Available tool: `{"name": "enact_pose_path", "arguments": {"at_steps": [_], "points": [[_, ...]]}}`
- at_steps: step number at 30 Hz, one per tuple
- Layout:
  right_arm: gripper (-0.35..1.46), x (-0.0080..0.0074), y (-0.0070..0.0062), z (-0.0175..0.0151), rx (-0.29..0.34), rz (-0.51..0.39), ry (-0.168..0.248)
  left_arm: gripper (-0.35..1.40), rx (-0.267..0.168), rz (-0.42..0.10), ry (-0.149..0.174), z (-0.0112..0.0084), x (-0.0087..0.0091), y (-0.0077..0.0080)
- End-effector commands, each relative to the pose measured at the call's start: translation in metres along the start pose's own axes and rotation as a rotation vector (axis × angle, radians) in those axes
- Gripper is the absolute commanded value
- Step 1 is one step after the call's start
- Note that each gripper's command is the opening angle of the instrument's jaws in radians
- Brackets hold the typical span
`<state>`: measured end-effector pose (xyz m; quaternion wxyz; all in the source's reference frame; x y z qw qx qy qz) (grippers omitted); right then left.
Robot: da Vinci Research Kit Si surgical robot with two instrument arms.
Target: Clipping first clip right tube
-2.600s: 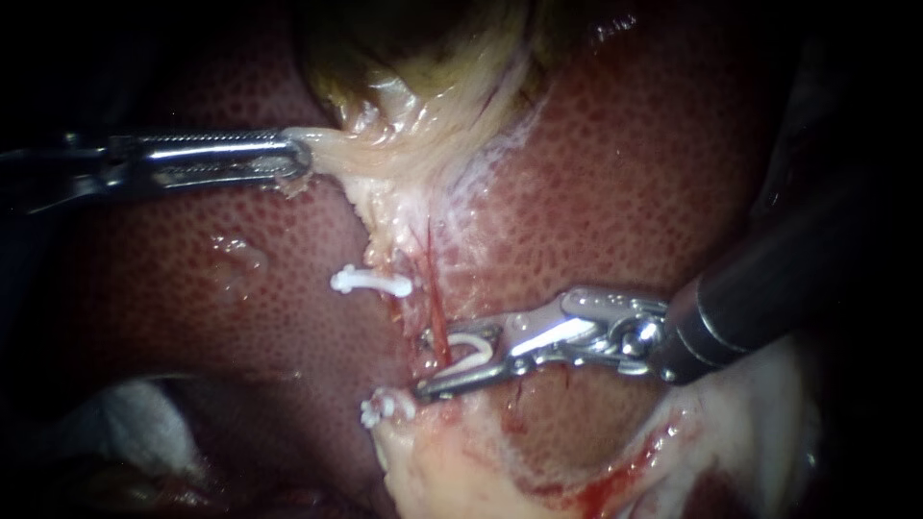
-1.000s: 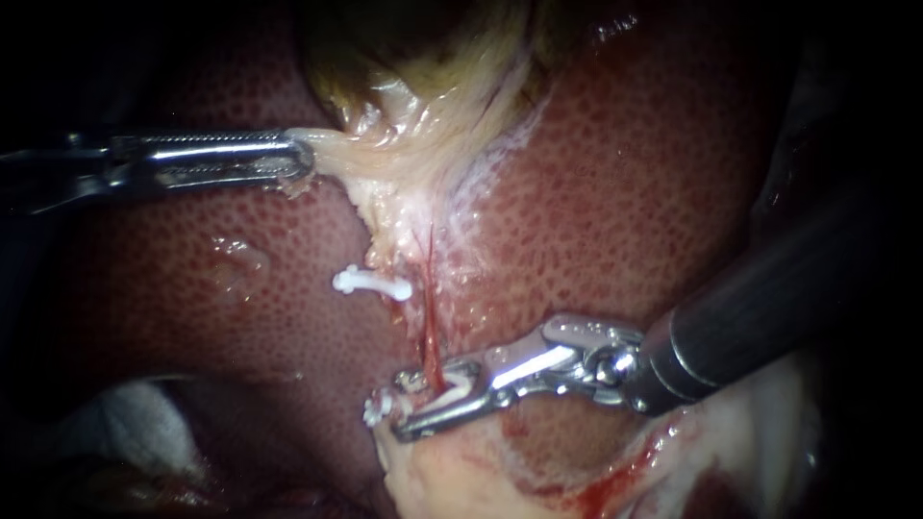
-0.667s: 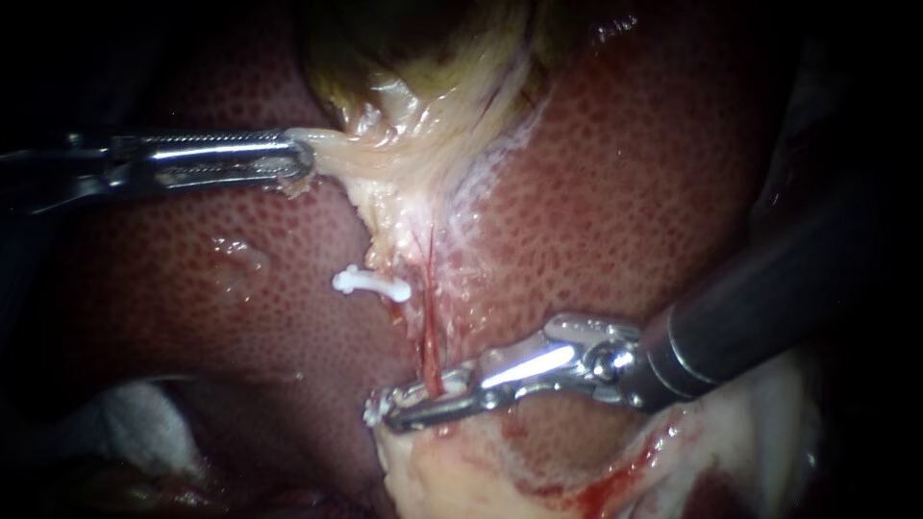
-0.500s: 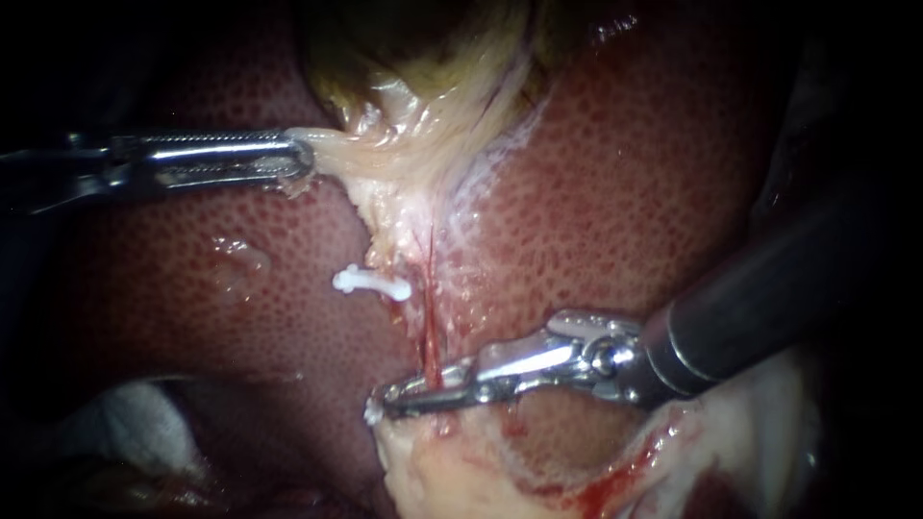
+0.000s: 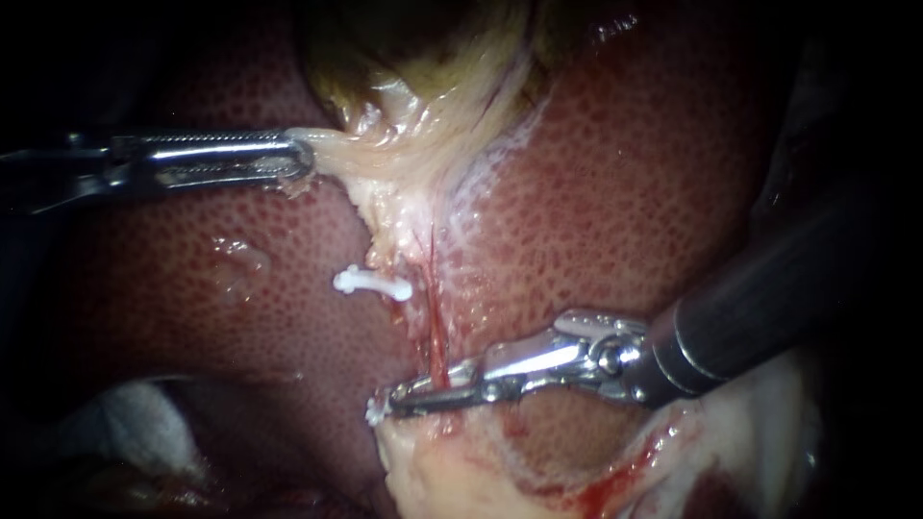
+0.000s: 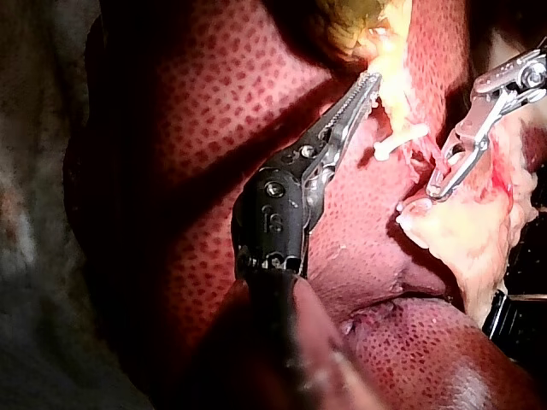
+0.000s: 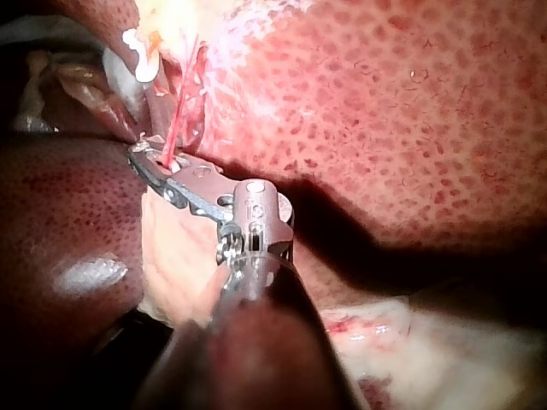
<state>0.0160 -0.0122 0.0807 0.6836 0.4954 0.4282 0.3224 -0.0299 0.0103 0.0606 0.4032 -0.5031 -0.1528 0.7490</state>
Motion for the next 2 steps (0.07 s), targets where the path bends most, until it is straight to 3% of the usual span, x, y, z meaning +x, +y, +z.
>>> {"name": "enact_pose_path", "arguments": {"at_steps": [1, 2], "points": [[-0.35, 0.0000, 0.0000, 0.0000, 0.000, 0.000, 0.000, -0.35, 0.000, 0.000, 0.000, 0.0000, 0.0000, 0.0000], [-0.35, 0.0000, 0.0000, 0.0000, 0.000, 0.000, 0.000, -0.35, 0.000, 0.000, 0.000, 0.0000, 0.0000, 0.0000]]}}
